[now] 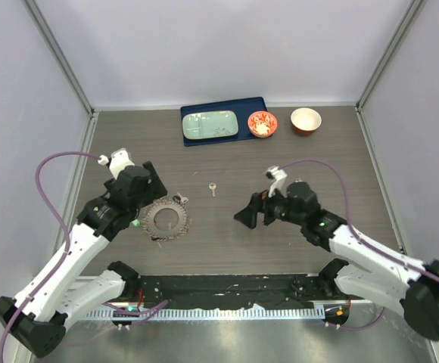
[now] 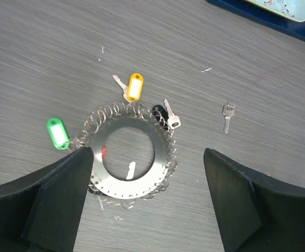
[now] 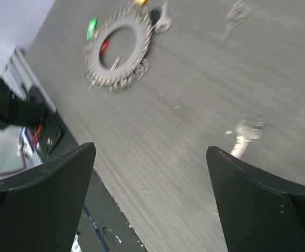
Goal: Put the keys on the keyring
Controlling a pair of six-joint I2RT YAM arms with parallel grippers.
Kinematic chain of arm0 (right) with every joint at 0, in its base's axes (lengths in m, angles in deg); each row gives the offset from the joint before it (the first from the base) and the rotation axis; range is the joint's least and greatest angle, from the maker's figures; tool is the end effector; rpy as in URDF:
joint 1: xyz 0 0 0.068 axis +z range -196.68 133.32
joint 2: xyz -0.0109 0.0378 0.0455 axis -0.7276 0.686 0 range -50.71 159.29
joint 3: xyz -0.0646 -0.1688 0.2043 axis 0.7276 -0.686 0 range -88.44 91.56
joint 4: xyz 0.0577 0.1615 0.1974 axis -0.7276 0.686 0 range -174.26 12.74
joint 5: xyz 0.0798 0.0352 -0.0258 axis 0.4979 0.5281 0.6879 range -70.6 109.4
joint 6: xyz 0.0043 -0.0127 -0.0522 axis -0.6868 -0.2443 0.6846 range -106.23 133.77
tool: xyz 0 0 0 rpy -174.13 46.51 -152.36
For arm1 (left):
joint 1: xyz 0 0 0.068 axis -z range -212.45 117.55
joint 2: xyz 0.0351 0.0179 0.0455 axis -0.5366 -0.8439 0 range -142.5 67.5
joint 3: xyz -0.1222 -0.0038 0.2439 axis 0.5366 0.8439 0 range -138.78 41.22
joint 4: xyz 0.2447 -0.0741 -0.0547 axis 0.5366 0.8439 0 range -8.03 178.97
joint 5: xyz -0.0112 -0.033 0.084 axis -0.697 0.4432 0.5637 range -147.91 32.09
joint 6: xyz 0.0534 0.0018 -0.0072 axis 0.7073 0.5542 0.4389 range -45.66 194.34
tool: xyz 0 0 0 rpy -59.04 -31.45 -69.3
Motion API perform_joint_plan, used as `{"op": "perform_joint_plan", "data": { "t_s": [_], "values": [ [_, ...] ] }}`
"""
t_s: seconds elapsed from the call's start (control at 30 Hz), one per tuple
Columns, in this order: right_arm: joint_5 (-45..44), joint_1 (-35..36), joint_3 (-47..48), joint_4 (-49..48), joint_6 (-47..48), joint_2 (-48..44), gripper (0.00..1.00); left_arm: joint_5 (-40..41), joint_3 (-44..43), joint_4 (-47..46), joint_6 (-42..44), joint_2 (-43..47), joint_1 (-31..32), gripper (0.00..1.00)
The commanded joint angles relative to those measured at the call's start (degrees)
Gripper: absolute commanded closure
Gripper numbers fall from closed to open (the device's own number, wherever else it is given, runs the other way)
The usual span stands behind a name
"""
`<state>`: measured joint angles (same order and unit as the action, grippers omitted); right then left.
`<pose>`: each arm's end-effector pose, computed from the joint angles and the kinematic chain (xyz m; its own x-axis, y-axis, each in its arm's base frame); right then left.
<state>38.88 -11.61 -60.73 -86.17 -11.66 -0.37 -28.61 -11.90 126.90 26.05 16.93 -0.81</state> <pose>0.1581 0.1254 0.2398 -0.6039 0.0707 -0.7939 -0.5954 0.6223 0.5082 0.1557 -0.0754 0.3174 -0.4936 -0.4607 -0.7377 -0.3288 0.8841 -0.3321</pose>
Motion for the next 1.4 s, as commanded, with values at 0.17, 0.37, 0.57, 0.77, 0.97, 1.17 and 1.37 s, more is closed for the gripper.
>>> {"op": "perform_joint_plan", "data": {
  "t_s": [0.17, 0.37, 0.57, 0.77, 0.97, 1.17, 1.37],
  "values": [
    [-4.54, 17.04, 9.71, -25.5, 2.05, 31.45, 0.21, 3.13, 6.53, -6.33, 16.74, 11.01, -1.05, 0.03],
    [-1.65, 19.25, 18.6, -33.76, 1.09, 49.39, 0.44, 4.63, 8.74, -7.22, 18.15, 14.62, -1.58, 0.03],
    [0.02, 20.3, 25.47, -34.47, 0.65, 59.32, 0.53, 3.75, 8.83, -7.22, 18.06, 14.71, -2.19, 0.03],
    [0.29, 20.74, 26.17, -33.33, -0.06, 61.89, 0.57, 2.08, 8.91, -7.75, 18.06, 14.53, -2.72, 0.04],
    [1.52, 21.71, 25.74, -32.63, 0.12, 62.77, 0.65, 1.64, 9.0, -7.75, 18.06, 14.53, -3.25, 0.04],
    [0.12, 21.71, 25.91, -30.35, 2.84, 61.19, 0.86, 0.58, 9.27, -8.1, 18.06, 14.62, -3.51, 0.04],
    [-3.04, 22.32, 28.72, -20.78, 10.55, 55.93, 0.99, 0.06, 9.44, -8.19, 17.88, 15.15, -3.51, 0.04]
  ]
}}
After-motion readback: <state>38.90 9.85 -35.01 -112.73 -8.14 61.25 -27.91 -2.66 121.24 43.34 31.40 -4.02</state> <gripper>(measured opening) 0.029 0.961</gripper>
